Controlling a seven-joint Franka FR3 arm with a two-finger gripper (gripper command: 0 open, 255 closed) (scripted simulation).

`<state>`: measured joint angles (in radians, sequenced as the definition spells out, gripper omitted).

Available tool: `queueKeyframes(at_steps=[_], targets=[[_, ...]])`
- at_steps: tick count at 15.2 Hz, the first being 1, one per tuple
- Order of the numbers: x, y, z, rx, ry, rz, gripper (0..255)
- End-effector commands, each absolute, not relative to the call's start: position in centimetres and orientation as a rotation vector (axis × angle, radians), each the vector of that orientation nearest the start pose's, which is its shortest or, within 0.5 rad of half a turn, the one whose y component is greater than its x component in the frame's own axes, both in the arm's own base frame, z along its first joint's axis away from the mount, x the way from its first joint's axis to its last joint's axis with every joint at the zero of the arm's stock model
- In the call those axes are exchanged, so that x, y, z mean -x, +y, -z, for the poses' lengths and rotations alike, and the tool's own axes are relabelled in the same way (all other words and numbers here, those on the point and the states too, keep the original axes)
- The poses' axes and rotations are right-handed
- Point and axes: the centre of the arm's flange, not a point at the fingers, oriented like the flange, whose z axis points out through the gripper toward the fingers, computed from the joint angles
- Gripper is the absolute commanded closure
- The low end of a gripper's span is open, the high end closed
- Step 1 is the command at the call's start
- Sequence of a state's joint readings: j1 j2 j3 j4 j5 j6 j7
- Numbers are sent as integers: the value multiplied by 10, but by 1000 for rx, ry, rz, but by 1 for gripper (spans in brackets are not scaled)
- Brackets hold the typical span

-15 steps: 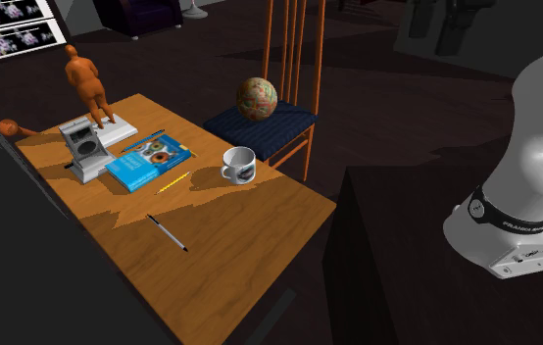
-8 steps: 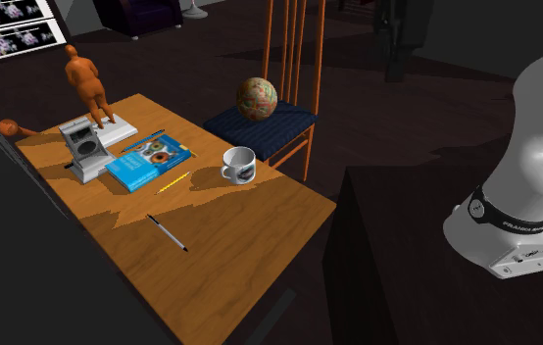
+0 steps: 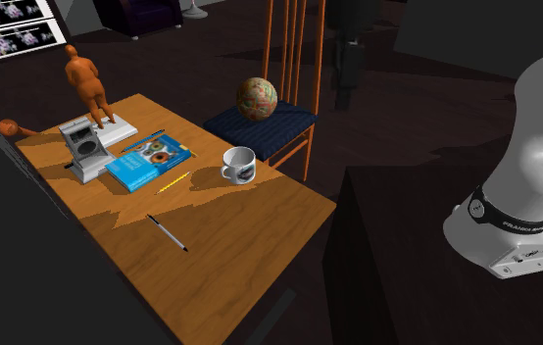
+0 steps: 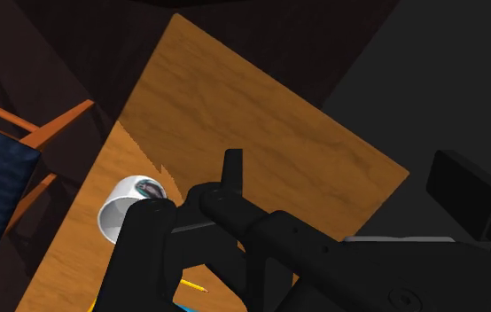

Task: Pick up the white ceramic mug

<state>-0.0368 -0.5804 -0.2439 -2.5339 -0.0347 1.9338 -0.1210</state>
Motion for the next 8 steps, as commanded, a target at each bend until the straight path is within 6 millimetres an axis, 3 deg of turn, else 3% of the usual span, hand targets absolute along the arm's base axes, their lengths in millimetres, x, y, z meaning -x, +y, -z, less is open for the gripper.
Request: queueKeyframes(at_steps=[1, 8], targets=[[-367, -122, -441, 3035, 163, -8, 0], [-406, -172, -377, 3042, 174, 26, 0]])
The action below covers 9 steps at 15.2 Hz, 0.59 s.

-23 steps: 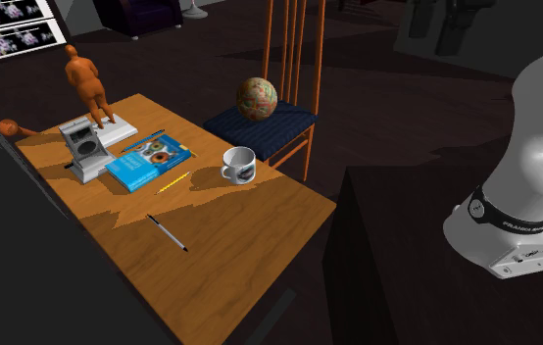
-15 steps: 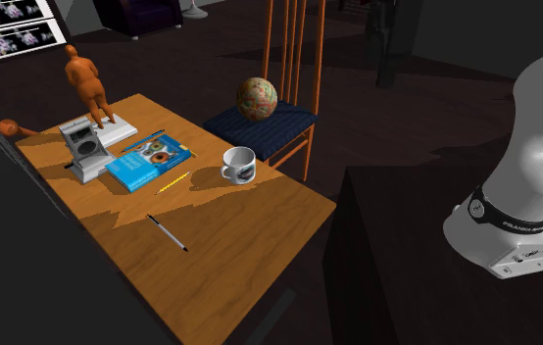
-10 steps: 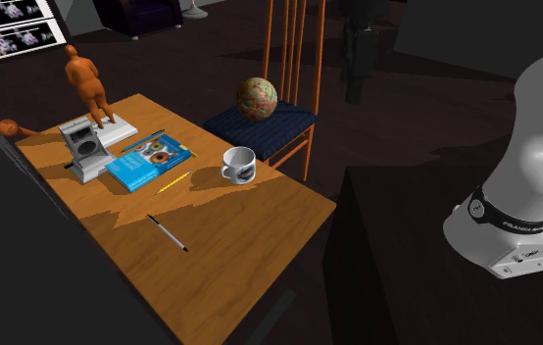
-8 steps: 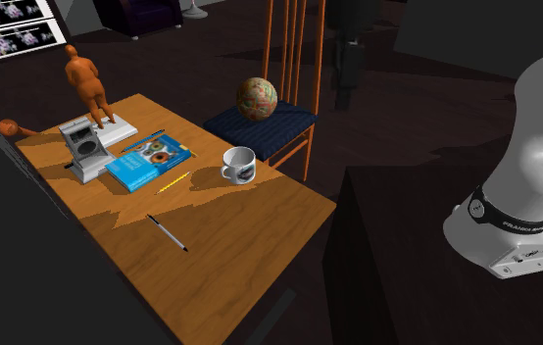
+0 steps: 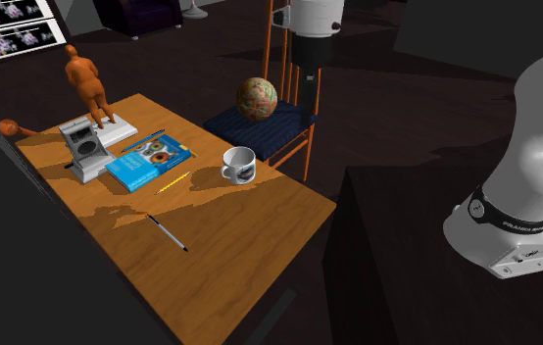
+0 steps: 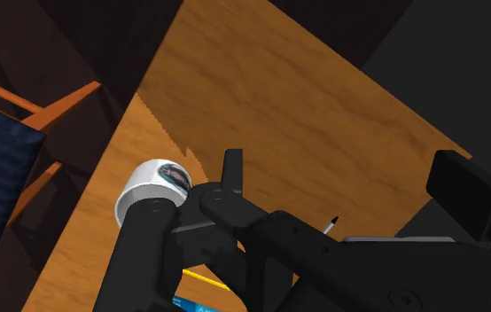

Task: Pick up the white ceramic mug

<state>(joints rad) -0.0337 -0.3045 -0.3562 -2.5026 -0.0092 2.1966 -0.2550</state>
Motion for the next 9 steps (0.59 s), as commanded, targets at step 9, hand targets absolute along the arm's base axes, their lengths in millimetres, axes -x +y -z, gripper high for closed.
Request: queueKeyframes(at_steps=[9], targets=[[-457, -239, -297, 3049, 187, 70, 0]])
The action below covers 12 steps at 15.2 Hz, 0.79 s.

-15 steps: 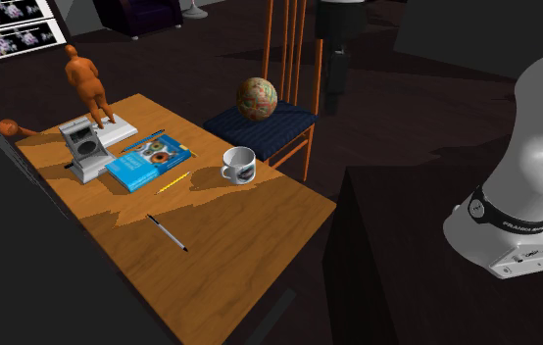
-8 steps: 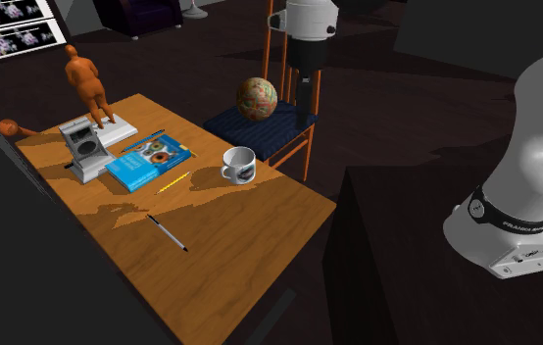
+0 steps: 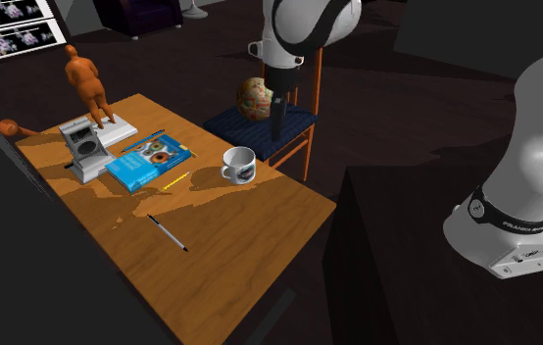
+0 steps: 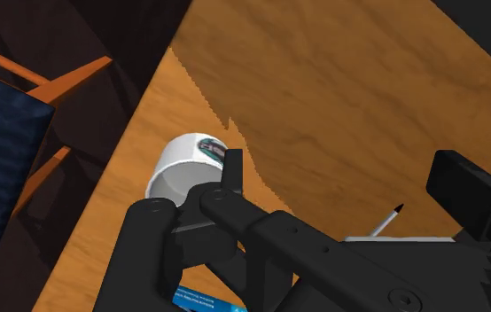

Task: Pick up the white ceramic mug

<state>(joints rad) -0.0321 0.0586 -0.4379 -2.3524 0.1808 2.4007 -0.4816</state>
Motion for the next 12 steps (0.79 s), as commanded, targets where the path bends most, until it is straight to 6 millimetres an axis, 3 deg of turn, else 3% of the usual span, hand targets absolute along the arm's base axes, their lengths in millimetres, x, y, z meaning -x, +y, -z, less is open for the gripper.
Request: queueKeyframes(at_steps=[1, 12], targets=[[-463, -246, -288, 3050, 188, 75, 0], [-527, -329, -193, 3058, 204, 128, 0]])
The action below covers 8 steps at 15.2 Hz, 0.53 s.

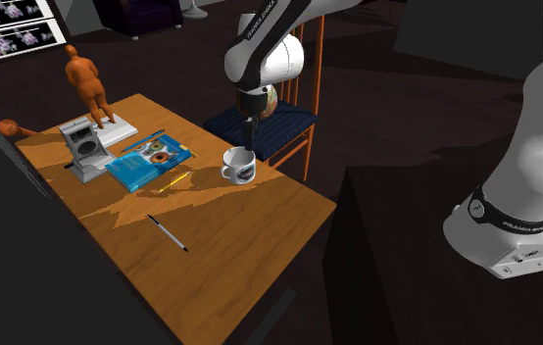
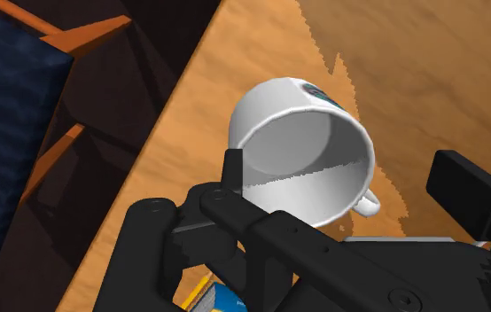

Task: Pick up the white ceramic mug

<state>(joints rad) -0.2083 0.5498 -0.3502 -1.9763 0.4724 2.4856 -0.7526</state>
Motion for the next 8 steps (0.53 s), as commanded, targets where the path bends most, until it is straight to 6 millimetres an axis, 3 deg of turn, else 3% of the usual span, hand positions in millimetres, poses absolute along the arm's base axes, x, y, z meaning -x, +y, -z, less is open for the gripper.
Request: queueKeyframes(at_steps=[1, 5, 8], targets=[[-533, -337, -184, 3059, 206, 133, 0], [-557, -367, -151, 3062, 212, 153, 0], [-559, -369, -138, 3062, 212, 154, 0]])
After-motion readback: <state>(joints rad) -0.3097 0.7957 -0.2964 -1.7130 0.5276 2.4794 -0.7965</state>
